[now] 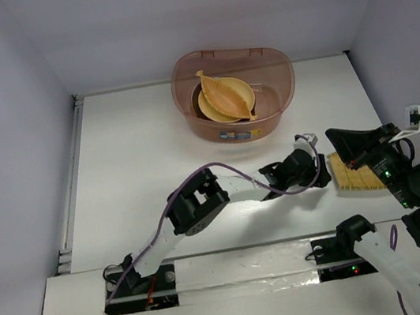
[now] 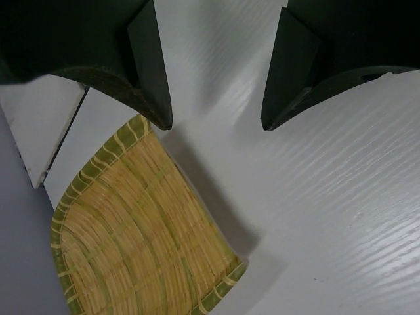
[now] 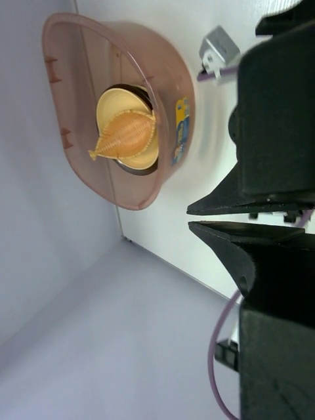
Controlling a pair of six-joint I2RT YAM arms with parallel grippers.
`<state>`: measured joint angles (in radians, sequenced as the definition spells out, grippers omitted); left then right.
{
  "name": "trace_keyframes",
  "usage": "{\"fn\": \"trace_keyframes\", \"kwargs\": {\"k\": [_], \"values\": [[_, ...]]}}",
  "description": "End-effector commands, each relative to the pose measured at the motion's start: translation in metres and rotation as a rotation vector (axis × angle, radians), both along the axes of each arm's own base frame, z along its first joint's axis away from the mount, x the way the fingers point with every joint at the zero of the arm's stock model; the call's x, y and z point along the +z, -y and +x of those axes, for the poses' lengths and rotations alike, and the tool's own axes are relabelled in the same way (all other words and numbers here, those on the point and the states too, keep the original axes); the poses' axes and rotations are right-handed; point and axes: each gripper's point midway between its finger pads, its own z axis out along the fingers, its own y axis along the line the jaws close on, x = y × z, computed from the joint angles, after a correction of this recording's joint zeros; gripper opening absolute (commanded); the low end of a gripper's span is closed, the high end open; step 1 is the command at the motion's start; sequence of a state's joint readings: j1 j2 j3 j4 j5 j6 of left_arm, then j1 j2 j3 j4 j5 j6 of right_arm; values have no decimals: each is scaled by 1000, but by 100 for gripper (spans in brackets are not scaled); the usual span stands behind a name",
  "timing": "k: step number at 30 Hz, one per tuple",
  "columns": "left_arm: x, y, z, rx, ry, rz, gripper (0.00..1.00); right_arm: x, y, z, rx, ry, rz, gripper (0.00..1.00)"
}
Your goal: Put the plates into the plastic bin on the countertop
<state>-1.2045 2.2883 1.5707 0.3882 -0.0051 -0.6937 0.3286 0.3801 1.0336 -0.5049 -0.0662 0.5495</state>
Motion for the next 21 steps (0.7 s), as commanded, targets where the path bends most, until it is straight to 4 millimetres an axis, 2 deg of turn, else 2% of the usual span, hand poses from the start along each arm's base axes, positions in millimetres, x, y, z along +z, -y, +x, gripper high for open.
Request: {"fn": "trace_keyframes", "kwargs": {"k": [1, 3, 5, 7, 10, 12, 14, 15, 21], "values": [[20, 27, -5, -12, -77, -82, 54, -10, -11, -6, 70, -18, -7, 14], [7, 40, 1, 16, -114, -83, 54, -13, -13, -5, 79, -14, -12, 15], [-11, 45, 11, 51, -146, -62, 54, -18, -14, -3, 81, -21, -19, 15], [-23, 48, 10, 64, -177, -49, 54, -20, -15, -3, 89, -16, -22, 15], [-27, 41, 24, 118, -201, -82, 54, -21, -16, -3, 93, -6, -22, 16], [-32, 46, 26, 118, -208, -70, 54, -25, -17, -1, 96, -9, -26, 16], [-47, 48, 30, 119, -230, -46, 52, -26, -18, 0, 100, -8, -29, 16], [-48, 52, 28, 106, -242, -49, 51, -25, -19, 0, 106, -2, -28, 16], [-47, 49, 53, 144, -219, -42, 45, -26, -25, 1, 137, 4, -27, 16]]}}
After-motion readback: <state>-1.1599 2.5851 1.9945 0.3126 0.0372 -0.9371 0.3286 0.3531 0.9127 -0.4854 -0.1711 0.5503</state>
